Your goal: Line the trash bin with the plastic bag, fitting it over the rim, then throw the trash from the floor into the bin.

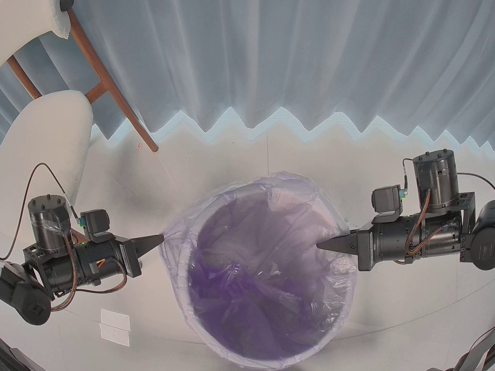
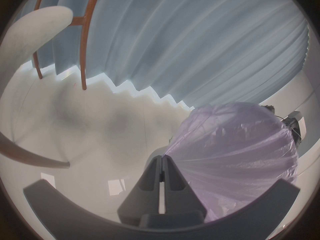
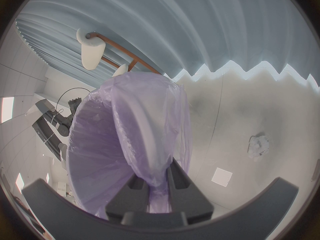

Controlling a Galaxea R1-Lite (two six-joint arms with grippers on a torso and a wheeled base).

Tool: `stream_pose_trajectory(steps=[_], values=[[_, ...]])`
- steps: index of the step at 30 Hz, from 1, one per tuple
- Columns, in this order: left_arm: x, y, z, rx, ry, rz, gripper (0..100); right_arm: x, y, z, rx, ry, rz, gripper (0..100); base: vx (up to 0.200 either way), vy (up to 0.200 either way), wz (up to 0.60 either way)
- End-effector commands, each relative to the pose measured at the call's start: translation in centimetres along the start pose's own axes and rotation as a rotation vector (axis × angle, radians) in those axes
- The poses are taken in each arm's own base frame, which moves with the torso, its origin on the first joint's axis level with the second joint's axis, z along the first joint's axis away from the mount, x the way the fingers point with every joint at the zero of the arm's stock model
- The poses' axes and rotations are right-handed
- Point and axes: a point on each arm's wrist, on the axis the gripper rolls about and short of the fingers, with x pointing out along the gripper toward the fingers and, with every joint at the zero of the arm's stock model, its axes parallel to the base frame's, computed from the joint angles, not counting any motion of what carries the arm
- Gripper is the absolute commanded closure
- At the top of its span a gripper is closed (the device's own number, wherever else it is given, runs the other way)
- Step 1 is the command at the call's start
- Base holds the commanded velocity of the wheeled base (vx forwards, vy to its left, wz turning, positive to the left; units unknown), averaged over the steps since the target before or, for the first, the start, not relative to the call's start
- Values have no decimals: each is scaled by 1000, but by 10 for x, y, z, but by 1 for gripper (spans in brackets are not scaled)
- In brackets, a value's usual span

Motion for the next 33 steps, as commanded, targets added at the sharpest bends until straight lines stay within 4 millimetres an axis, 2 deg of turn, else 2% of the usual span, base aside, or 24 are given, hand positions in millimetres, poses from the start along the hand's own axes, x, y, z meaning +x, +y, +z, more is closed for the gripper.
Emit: stream_pose_trajectory(steps=[1, 7, 12, 13, 19, 24, 27, 29, 33], values=[[2, 8, -14, -27, 49, 34, 100, -6, 2, -1, -3, -11, 4, 100, 0, 0, 0], [-2, 6, -22, -36, 75, 34, 100, -7, 2, -1, 0, -15, 2, 100, 0, 0, 0], [-5, 7, -22, -39, 68, 44, 100, -7, 3, 1, 7, -23, 5, 100, 0, 0, 0], [-6, 7, -22, -39, 68, 44, 0, -7, 3, 1, 7, -23, 5, 100, 0, 0, 0], [-18, 3, -11, -46, -28, 85, 0, -5, 0, -2, 24, -12, -16, 100, 0, 0, 0], [-53, 3, 6, -185, -228, 144, 0, 4, -6, -6, 177, -10, -103, 100, 0, 0, 0], [-73, 11, 6, -244, -304, 229, 0, 12, -10, -6, 276, -22, -147, 100, 0, 0, 0], [-93, 17, 0, -287, -362, 309, 0, 25, -14, -8, 367, -48, -198, 100, 0, 0, 0], [-113, 11, -10, -321, -419, 332, 0, 54, -24, -12, 477, -128, -290, 100, 0, 0, 0]])
